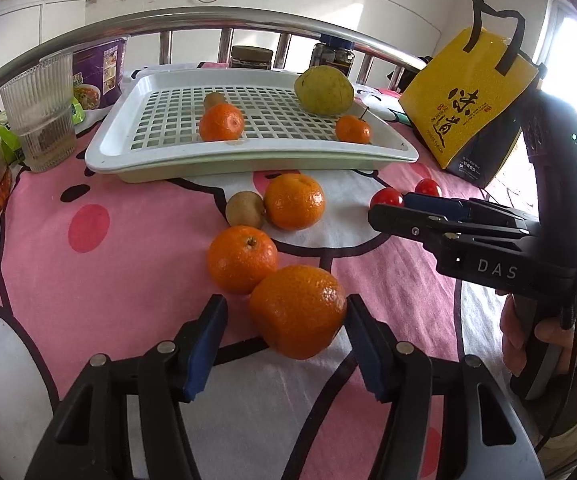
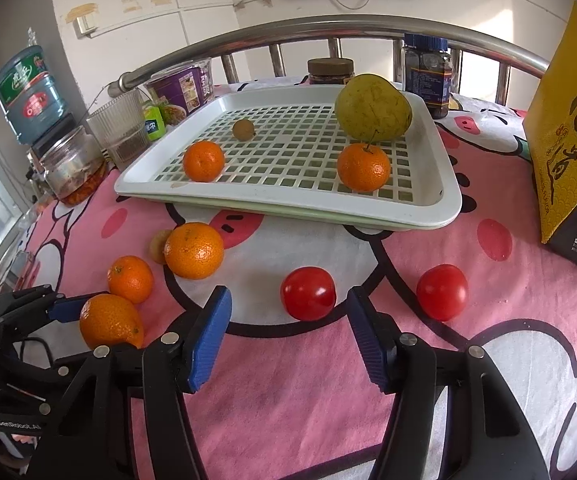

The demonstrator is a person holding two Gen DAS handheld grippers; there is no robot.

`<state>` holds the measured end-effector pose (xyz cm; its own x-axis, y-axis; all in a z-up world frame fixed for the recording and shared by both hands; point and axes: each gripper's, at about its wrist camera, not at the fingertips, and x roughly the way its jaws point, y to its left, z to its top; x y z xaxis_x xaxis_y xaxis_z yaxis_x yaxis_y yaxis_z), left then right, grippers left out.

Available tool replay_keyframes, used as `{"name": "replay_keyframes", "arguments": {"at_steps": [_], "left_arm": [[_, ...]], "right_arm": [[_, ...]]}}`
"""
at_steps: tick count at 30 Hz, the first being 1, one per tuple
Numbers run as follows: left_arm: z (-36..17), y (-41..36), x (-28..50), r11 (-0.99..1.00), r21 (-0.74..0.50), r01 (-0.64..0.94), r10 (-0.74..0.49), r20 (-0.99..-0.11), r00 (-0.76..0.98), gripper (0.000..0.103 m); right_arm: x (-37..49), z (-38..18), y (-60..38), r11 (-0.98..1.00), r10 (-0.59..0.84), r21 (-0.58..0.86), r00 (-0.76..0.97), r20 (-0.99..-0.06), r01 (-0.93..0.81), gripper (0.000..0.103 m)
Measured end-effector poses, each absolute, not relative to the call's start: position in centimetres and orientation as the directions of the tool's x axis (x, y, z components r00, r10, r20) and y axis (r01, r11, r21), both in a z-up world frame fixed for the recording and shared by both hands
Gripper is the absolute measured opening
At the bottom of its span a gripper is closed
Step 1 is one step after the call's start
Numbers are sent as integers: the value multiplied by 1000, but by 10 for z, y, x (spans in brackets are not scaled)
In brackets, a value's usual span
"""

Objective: Organize fruits
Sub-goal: 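Grasp a large orange with the left tool while the right tool grasps a red tomato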

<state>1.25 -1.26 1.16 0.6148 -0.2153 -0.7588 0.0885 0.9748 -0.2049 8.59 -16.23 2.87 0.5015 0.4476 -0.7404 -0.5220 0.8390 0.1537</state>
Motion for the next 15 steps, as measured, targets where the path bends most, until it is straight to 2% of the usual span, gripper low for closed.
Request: {"name": "replay_keyframes", "arguments": {"at_steps": [6, 9, 11, 13, 15], "left_arm": [[12, -14, 12, 974, -205, 96, -220, -756, 617, 57], [12, -17, 12, 970, -211, 118, -238, -754, 613, 47], [12, -19, 11, 973, -199, 120, -230, -754, 615, 47], [12, -17, 11, 970, -211, 118, -239, -752, 614, 47], [12, -15, 12, 967, -227, 117, -250, -749, 613, 47]], "right_arm": [[91, 24, -160, 846, 428, 143, 495, -756, -513, 48], [92, 24, -159, 849, 423, 140, 496, -758, -509, 44], [92, 23, -159, 849, 419, 136, 495, -761, -510, 34], [93, 22, -158, 850, 415, 134, 491, -766, -510, 29], [93, 22, -158, 851, 415, 136, 492, -765, -508, 29]]}}
